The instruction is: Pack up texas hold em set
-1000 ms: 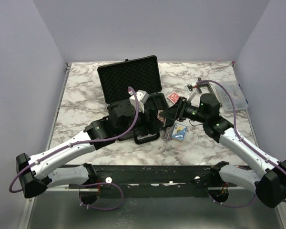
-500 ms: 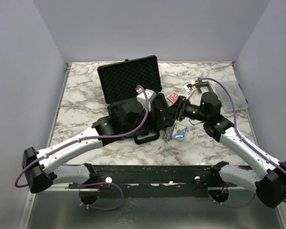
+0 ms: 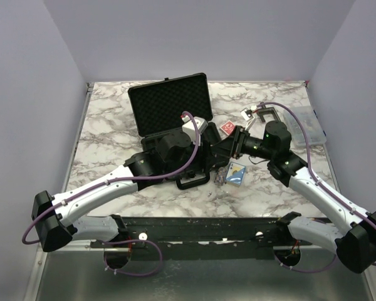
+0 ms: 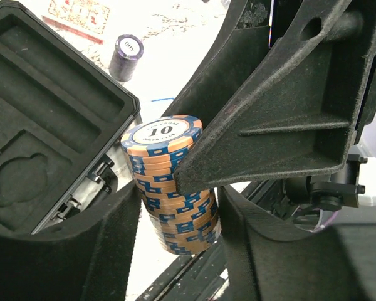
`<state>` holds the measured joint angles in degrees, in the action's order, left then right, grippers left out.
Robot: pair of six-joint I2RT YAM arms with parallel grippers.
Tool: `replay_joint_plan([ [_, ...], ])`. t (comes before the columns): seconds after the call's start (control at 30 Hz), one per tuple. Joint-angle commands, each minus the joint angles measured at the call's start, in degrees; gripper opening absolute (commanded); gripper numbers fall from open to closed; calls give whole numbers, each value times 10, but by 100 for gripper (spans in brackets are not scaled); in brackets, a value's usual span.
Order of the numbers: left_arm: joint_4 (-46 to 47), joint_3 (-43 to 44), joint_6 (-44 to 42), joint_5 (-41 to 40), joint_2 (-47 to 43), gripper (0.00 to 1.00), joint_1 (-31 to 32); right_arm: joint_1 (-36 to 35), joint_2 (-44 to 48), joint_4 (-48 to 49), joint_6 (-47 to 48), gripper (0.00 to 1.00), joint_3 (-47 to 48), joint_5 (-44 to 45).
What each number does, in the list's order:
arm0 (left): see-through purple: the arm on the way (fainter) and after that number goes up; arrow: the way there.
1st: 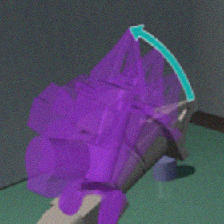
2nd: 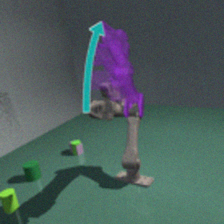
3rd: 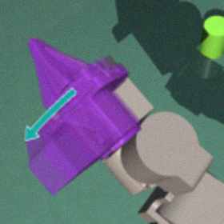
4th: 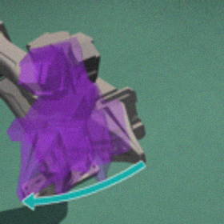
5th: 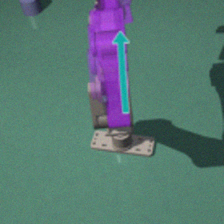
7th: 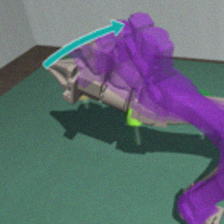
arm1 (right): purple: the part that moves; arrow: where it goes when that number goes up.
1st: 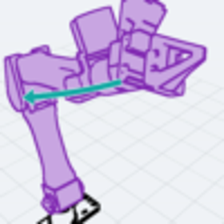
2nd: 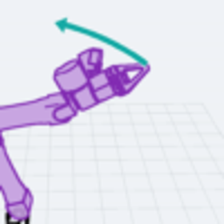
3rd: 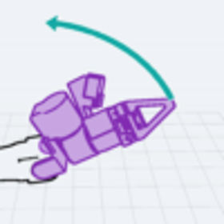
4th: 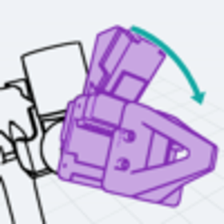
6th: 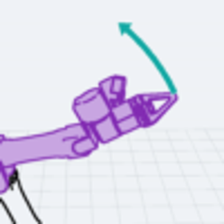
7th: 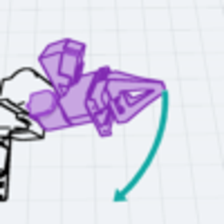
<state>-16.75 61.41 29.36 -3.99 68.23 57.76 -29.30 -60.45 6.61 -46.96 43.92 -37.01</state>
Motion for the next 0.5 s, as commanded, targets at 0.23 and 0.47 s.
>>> replay_joint_plan([
  [0.23,5,17,3,-10,16,15,-1,-5,16,69,-31,1,2,-6],
  [0.47,4,11,8,-14,10,0,-1,-4,24,49,-18,65,9,17],
])
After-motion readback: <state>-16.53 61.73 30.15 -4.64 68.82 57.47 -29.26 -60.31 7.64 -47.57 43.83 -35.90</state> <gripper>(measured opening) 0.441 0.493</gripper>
